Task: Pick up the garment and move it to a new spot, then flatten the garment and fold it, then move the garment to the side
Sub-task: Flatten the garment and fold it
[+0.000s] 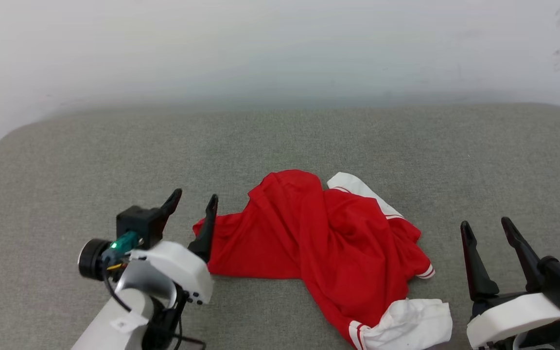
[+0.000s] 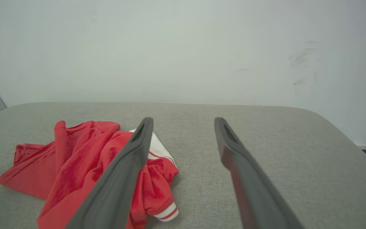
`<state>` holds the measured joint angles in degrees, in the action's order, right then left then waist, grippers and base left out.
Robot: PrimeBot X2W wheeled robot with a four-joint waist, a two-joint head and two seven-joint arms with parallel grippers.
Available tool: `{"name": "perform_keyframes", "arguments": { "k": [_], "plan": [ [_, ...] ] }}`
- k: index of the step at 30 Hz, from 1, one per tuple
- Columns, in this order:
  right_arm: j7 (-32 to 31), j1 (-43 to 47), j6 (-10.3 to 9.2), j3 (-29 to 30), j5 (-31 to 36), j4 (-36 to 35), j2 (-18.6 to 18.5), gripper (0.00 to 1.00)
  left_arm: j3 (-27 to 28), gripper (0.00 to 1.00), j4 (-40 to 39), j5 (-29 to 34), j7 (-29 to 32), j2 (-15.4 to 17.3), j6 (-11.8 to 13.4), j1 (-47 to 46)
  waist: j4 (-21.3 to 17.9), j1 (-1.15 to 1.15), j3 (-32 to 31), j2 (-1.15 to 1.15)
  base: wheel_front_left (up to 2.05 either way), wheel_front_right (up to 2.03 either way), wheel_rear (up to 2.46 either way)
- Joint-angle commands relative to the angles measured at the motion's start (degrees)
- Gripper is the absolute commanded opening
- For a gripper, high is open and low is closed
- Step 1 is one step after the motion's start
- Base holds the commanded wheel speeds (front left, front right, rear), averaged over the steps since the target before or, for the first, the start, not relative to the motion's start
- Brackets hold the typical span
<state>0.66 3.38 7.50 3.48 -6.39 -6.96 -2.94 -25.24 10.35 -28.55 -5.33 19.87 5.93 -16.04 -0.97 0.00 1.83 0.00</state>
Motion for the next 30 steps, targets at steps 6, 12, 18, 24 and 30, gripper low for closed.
{"name": "perform_keyframes", "arguments": {
  "k": [6, 12, 18, 24, 30],
  "plan": [
    [-0.3, -2.6, -0.03, -0.4, 0.7, -1.0, 0.1, 1.0, -2.7, 1.0, 4.2, -2.0, 10.1, -0.4, -4.4, -9.8, -2.7, 0.0, 5.8, 0.0, 0.0, 0.0, 0.0],
    [0.7, -4.4, -0.03, -0.2, 0.1, -0.3, 0.1, 1.0, -5.3, 1.0, 9.4, -3.9, 21.7, 0.8, -8.6, -16.6, -5.2, 0.0, 10.3, 0.0, 0.0, 0.0, 0.0],
    [2.1, -6.0, -0.02, -0.7, -0.4, 0.8, 0.1, 1.0, -7.8, 1.0, 14.2, -5.5, 30.8, 2.2, -11.0, -20.4, -6.8, 0.0, 13.5, 0.0, 0.0, 0.0, 0.0],
    [3.1, -7.1, -0.02, -0.8, -0.6, 2.0, 0.1, 1.0, -10.2, 1.0, 19.4, -6.7, 37.8, 2.3, -11.9, -21.1, -7.3, 0.0, 15.0, 0.0, 0.0, 0.0, 0.0],
    [3.6, -7.9, -0.03, -0.6, -0.8, 3.0, 0.1, 1.0, -11.3, 0.0, 22.3, -9.1, 40.2, 1.1, -12.5, -19.4, -7.0, 0.0, 15.2, 0.0, 0.0, 0.0, 0.0]
  ]
}}
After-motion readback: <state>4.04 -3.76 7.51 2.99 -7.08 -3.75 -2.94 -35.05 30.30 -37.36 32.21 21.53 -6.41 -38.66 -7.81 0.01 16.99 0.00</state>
